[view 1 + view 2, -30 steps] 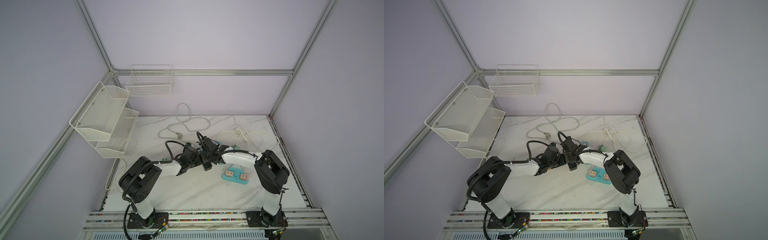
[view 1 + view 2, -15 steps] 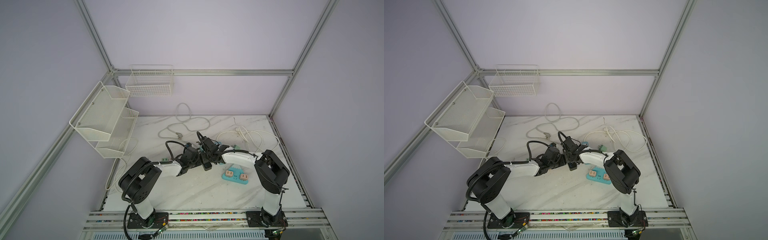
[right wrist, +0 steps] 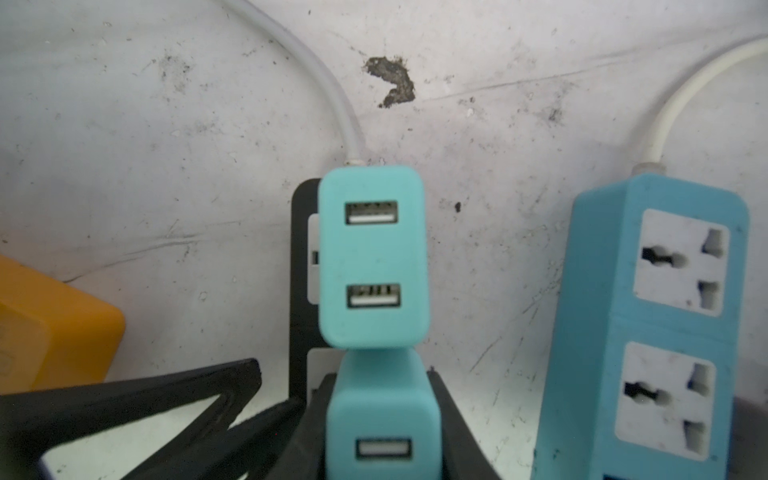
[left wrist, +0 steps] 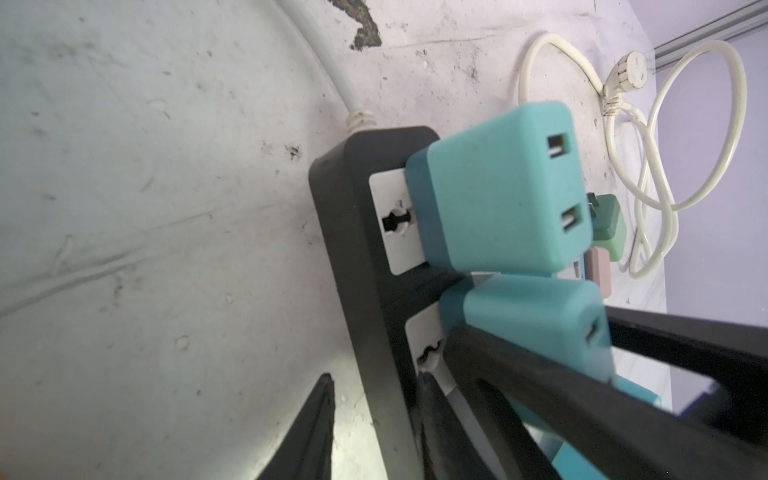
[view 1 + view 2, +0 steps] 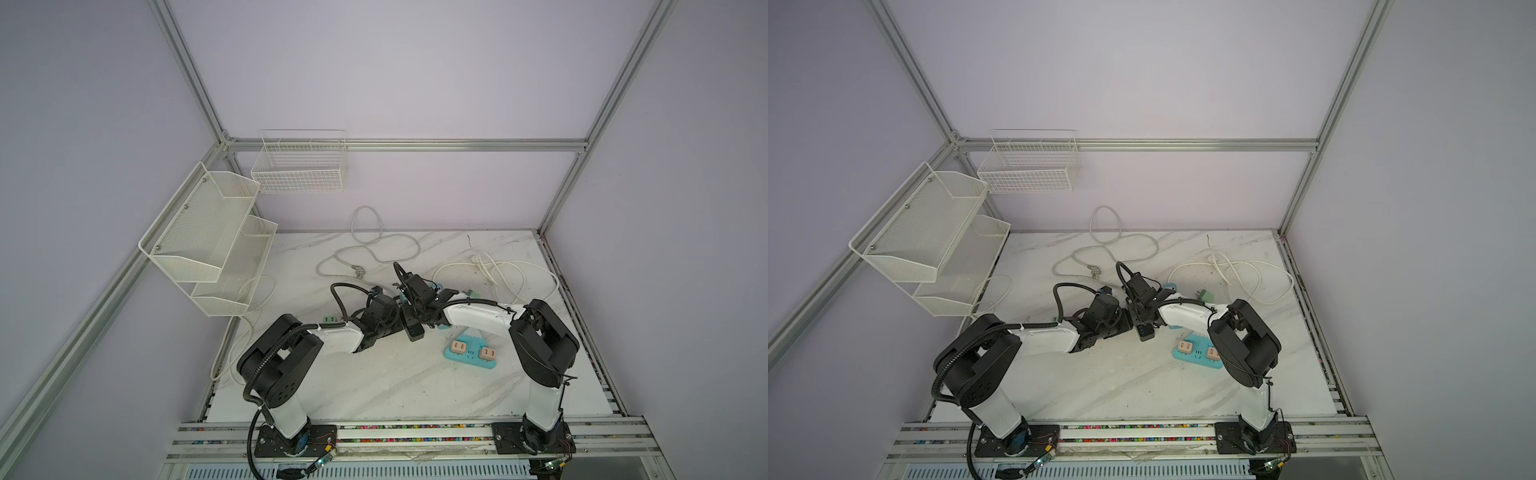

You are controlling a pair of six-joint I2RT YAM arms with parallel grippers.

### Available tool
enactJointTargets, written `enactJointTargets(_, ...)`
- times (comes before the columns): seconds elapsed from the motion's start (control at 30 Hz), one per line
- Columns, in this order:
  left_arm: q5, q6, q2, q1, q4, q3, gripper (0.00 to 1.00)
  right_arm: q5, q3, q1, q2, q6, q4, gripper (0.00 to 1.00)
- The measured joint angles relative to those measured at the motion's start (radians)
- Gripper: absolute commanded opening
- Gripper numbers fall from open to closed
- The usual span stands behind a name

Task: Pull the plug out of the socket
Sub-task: 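Hold the black strip with left gripper while right gripper closes on teal adapter, then pull the teal adapter out of the black strip with the right gripper, lifting away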

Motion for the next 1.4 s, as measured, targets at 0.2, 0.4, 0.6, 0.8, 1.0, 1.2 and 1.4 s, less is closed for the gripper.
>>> enactJointTargets(0.2,0.002,-0.016,0.000,-0.001,0.008,-0.006,0.32,0.000,0.016,0.001,0.005,0.005,-0.021,0.24)
enactJointTargets(0.4,0.004,-0.036,0.000,-0.001,0.023,-0.013,0.32,0.007,0.019,0.002,0.005,0.013,-0.026,0.23)
enactJointTargets(0.6,0.005,-0.037,0.000,-0.001,0.024,-0.014,0.32,-0.006,0.032,0.002,0.005,0.016,-0.040,0.21)
enactJointTargets(0.8,0.004,-0.037,-0.001,-0.001,0.024,-0.014,0.32,0.009,0.032,0.002,0.004,0.016,-0.041,0.21)
enactJointTargets(1.0,0.008,-0.036,-0.002,-0.006,0.023,-0.014,0.32,0.012,0.013,0.002,-0.028,0.016,-0.038,0.21)
enactJointTargets(1.2,0.014,-0.033,-0.002,-0.012,0.020,-0.013,0.32,0.007,-0.007,-0.005,-0.126,0.016,-0.034,0.21)
enactJointTargets(1.4,0.014,-0.023,-0.006,-0.012,0.007,-0.011,0.33,-0.016,-0.025,-0.034,-0.201,0.018,-0.017,0.21)
